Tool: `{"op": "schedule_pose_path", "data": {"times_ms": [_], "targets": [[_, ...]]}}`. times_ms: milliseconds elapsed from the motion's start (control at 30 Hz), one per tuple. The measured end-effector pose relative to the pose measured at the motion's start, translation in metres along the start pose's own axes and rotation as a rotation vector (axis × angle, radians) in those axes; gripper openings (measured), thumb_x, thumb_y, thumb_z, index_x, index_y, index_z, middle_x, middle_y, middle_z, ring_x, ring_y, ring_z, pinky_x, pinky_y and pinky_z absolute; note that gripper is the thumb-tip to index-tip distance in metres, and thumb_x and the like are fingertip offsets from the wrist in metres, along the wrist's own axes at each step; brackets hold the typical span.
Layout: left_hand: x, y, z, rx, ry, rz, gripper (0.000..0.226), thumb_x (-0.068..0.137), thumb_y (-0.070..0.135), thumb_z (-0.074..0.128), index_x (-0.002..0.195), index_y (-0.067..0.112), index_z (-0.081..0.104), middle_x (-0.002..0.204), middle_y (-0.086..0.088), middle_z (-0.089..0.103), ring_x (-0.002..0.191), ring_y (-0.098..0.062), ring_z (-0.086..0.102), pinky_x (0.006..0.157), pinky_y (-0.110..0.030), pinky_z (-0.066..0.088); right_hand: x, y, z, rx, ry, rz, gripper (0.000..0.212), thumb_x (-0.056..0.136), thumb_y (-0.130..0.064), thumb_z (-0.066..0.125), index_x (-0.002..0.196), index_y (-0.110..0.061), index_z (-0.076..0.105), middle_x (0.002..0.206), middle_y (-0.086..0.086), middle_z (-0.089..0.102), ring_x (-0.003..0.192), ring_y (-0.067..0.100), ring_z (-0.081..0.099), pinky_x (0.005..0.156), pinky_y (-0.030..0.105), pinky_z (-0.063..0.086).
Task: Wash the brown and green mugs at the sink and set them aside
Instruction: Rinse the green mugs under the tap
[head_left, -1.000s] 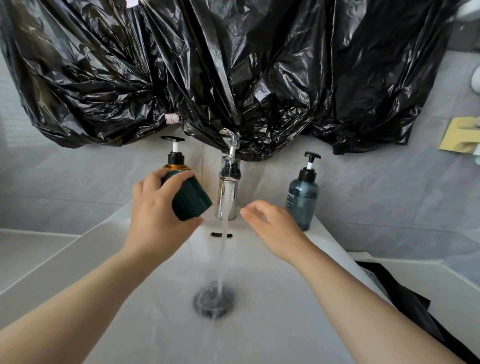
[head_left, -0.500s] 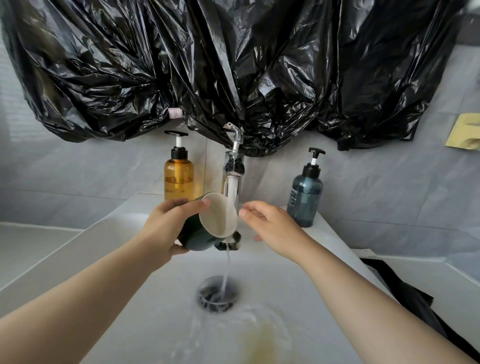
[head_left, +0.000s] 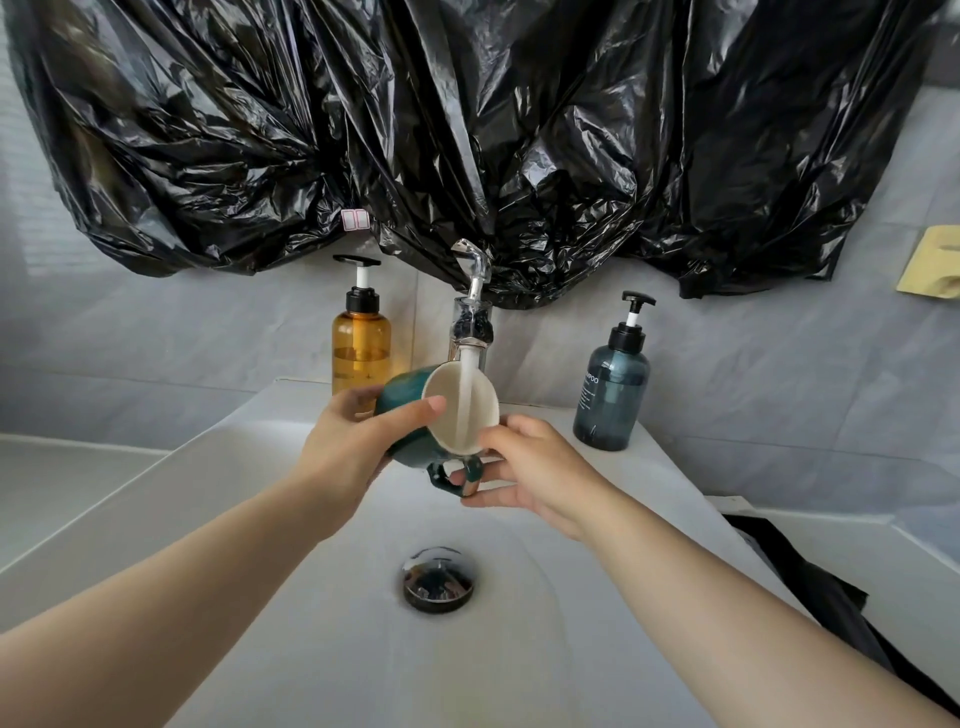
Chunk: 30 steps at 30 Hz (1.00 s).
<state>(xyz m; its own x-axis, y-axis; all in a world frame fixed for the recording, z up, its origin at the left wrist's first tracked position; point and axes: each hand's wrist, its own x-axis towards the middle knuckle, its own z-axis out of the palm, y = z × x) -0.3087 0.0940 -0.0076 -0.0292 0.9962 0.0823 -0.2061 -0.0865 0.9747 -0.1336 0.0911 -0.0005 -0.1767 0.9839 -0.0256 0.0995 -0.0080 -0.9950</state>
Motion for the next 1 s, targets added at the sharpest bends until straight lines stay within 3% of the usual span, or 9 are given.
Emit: {"op": "schedule_pose_path", "data": {"times_ms": [100,233,333,467,600,767,867,933,1000], "targets": [[-0.003,-0.004,0.006,0.018,-0.058,-0.019,0.087,0.059,0.037,0.089,0.136,0.033,0.048,0.123,-0.003,0.063,0.102,-0.026,0.069,0.088,-0.045,0.057,0.001,0.003,0.006,0.130,-0.026,0.031,0.024,0.099,-0.005,0.043,0.121,0.002,0.051,0.094,0.012,0.064,0.082,0.028,0.068,0.082,0.047,0.059],[0.000,0.001,0.003,0.083,-0.023,0.046,0.061,0.076,0.033,0.080,0.131,0.033,0.053,0.119,-0.002,0.062,0.100,-0.027,0.068,0.076,-0.039,0.058,0.003,0.001,-0.002,-0.169,0.073,-0.026,0.025,0.096,-0.014,0.052,0.114,0.002,0.060,0.096,0.014,0.067,0.080,0.025,0.068,0.079,0.040,0.061],[0.001,0.001,0.001,0.182,-0.017,0.074,0.081,0.058,0.053,0.086,0.129,0.033,0.052,0.117,0.001,0.066,0.097,-0.021,0.070,0.078,-0.035,0.059,0.001,-0.004,-0.007,-0.305,0.143,-0.134,0.020,0.098,-0.010,0.049,0.105,0.002,0.063,0.087,0.021,0.072,0.071,0.029,0.071,0.067,0.032,0.062],[0.002,-0.002,-0.001,0.275,-0.053,0.080,0.113,0.032,0.070,0.086,0.131,0.030,0.049,0.117,0.003,0.067,0.101,-0.020,0.070,0.092,-0.042,0.057,0.001,-0.003,-0.002,-0.192,0.139,-0.130,0.023,0.098,-0.004,0.045,0.104,0.010,0.062,0.084,0.025,0.071,0.069,0.026,0.072,0.063,0.026,0.061],[0.005,-0.005,0.001,0.240,0.070,0.143,0.102,0.028,0.059,0.082,0.119,0.027,0.049,0.104,0.000,0.067,0.088,-0.020,0.071,0.078,-0.035,0.060,-0.001,-0.005,0.002,-0.026,0.058,-0.037,0.023,0.097,-0.004,0.043,0.102,0.009,0.062,0.079,0.018,0.071,0.065,0.020,0.071,0.059,0.022,0.058],[0.007,-0.004,-0.004,0.293,0.018,0.193,0.091,0.039,0.061,0.081,0.123,0.032,0.061,0.108,0.003,0.070,0.094,-0.014,0.068,0.070,-0.022,0.050,0.000,-0.005,-0.005,-0.349,0.176,-0.103,0.028,0.097,-0.013,0.049,0.105,0.011,0.061,0.081,0.022,0.072,0.068,0.028,0.073,0.074,0.039,0.062],[0.009,-0.005,-0.004,0.280,0.031,0.191,0.107,0.034,0.064,0.085,0.131,0.029,0.056,0.114,0.001,0.068,0.100,-0.017,0.068,0.086,-0.031,0.055,-0.001,-0.005,-0.001,-0.369,0.210,-0.124,0.030,0.096,-0.010,0.047,0.096,0.019,0.056,0.080,0.025,0.070,0.064,0.028,0.073,0.081,0.051,0.058],[0.009,-0.005,-0.004,0.231,0.032,0.170,0.117,0.027,0.063,0.089,0.132,0.030,0.051,0.118,0.000,0.066,0.105,-0.020,0.067,0.095,-0.040,0.054,0.001,-0.001,0.003,-0.275,0.206,-0.117,0.026,0.095,-0.006,0.047,0.091,0.017,0.059,0.078,0.022,0.069,0.066,0.028,0.073,0.079,0.048,0.060],[0.008,-0.007,-0.003,0.181,0.002,0.157,0.107,0.030,0.054,0.092,0.126,0.030,0.052,0.117,0.000,0.067,0.103,-0.022,0.069,0.089,-0.042,0.058,0.002,0.000,0.009,-0.092,0.145,-0.056,0.026,0.096,-0.005,0.045,0.100,0.014,0.062,0.078,0.020,0.072,0.069,0.026,0.074,0.071,0.035,0.062]]}}
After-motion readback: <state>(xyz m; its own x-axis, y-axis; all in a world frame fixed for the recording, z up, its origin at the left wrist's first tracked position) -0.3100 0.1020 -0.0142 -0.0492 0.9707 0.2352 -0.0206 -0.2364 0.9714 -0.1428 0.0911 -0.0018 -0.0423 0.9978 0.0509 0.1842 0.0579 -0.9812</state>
